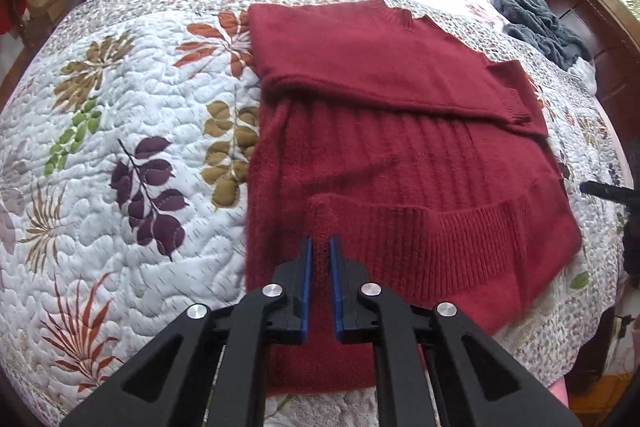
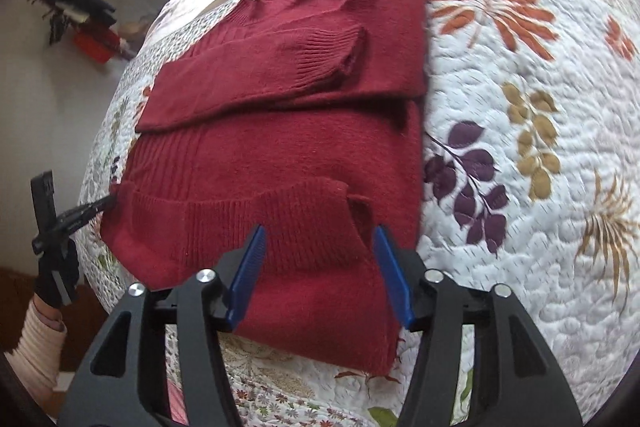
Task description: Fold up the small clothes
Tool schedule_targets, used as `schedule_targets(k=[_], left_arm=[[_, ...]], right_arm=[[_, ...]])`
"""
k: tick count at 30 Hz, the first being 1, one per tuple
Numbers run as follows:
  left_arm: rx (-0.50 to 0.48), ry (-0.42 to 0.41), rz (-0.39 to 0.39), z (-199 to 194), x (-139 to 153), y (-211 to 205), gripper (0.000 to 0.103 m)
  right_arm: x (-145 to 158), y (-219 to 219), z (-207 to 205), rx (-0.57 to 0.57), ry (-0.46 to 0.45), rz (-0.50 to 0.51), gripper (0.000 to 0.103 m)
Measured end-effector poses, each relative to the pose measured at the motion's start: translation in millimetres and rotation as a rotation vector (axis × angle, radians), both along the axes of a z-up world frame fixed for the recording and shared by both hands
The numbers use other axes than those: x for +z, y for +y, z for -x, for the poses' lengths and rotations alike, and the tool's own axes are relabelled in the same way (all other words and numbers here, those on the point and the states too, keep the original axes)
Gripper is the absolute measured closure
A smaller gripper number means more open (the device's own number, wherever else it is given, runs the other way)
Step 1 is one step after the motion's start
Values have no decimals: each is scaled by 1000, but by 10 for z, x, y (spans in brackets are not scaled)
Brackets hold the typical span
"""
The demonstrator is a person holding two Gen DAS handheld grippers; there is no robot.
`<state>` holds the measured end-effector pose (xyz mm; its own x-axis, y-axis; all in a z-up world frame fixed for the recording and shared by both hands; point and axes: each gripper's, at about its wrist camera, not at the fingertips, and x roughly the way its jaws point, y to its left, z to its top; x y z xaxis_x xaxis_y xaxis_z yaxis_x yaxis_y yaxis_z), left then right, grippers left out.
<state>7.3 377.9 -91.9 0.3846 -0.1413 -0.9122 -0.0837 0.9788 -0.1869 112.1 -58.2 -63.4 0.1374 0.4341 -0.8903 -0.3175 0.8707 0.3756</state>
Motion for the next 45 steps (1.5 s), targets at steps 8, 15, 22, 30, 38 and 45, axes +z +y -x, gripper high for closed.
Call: schedule_targets(k=[8,15,22,30,38,45], left_arm=[[-13,50,-31,-210,-232,-11,78],[-19,50,-88,-209,-241,-126,83],[-24,4,-86,46,-126,-221,94],[60,-161,-59,242,363,-163,96],[108,-309,-34,4,909,-103,97],[137,-385,-37,-578,1218,2,97]], right_arm=[[-267,332,-139,135,-24,149,38],[-533,481,-108,198,2,244,58],[-397,484,176,238,-45,227,97],[115,169,190,123,-119,97,98],[684,30,39,48,-206,-11,98],[1010,33,-349,7,-278,-9,98]])
